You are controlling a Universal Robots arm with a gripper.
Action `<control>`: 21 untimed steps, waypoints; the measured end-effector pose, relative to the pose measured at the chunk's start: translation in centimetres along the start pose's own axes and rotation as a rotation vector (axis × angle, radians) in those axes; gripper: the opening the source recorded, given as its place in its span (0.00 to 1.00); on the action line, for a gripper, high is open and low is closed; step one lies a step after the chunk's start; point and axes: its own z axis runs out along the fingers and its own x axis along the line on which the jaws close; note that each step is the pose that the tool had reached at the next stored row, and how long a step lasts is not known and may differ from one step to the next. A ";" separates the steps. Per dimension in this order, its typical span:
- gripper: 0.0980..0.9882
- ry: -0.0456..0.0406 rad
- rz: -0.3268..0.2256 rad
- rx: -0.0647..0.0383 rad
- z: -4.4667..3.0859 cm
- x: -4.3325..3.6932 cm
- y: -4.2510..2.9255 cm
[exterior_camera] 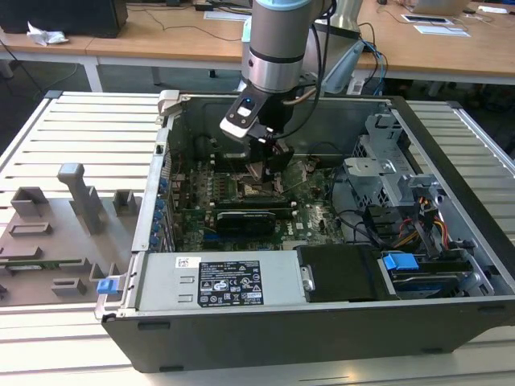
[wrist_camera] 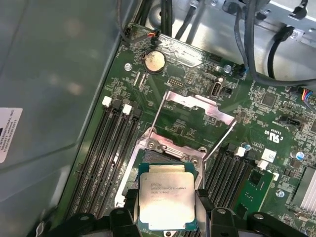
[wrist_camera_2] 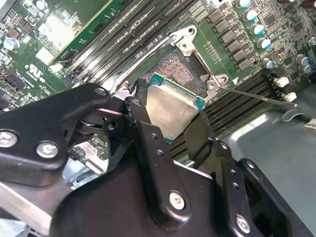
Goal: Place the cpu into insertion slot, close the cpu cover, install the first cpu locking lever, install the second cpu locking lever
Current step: 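Place the cpu into insertion slot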
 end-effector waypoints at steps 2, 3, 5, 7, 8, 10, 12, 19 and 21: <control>0.50 -0.0003 0.020 0.000 0.00 0.00 0.00; 0.50 -0.0004 0.029 0.000 0.01 0.00 0.00; 0.50 -0.0006 0.040 0.000 0.01 0.00 0.00; 0.50 -0.0011 0.059 0.001 0.01 0.00 0.00; 0.50 -0.0011 0.070 0.000 0.01 0.00 0.00; 0.50 -0.0010 0.094 0.001 0.02 0.00 0.00; 0.50 -0.0019 0.117 0.001 0.02 0.00 0.00; 0.50 -0.0189 0.181 0.006 0.02 0.00 0.00; 0.50 -0.0231 0.205 0.008 0.03 0.00 0.00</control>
